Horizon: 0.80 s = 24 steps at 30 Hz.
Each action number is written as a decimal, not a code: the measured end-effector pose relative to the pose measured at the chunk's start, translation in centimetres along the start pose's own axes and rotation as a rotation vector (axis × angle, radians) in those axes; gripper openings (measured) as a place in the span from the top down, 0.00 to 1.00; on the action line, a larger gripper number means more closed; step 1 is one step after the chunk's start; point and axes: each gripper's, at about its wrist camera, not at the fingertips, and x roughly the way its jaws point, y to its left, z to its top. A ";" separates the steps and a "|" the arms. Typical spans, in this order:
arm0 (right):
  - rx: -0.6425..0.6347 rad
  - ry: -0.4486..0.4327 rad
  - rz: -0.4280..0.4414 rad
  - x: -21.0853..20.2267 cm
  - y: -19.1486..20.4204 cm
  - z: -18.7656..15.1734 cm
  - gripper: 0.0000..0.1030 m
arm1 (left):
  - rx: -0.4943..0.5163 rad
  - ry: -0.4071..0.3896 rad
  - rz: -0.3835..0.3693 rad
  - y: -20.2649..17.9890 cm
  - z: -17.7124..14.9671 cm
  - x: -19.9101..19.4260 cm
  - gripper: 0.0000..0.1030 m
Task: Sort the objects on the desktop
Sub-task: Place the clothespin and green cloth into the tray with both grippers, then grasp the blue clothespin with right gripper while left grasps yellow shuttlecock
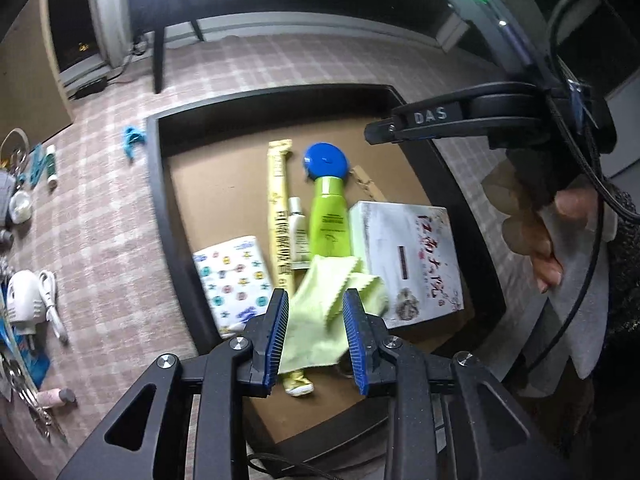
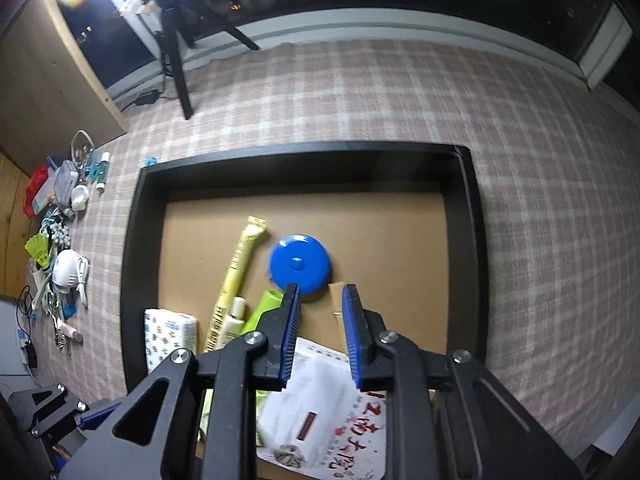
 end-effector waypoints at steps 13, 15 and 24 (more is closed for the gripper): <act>-0.161 0.001 0.052 0.7 8.4 1.6 0.76 | -0.219 -0.039 0.133 12.0 -2.9 -2.6 0.74; -0.195 0.001 0.059 1.0 10.3 2.0 0.76 | -0.280 -0.050 0.171 15.2 -4.0 -3.4 0.74; -0.287 0.003 0.082 2.2 16.2 4.1 0.76 | -0.492 -0.084 0.290 26.1 -8.0 -6.8 0.74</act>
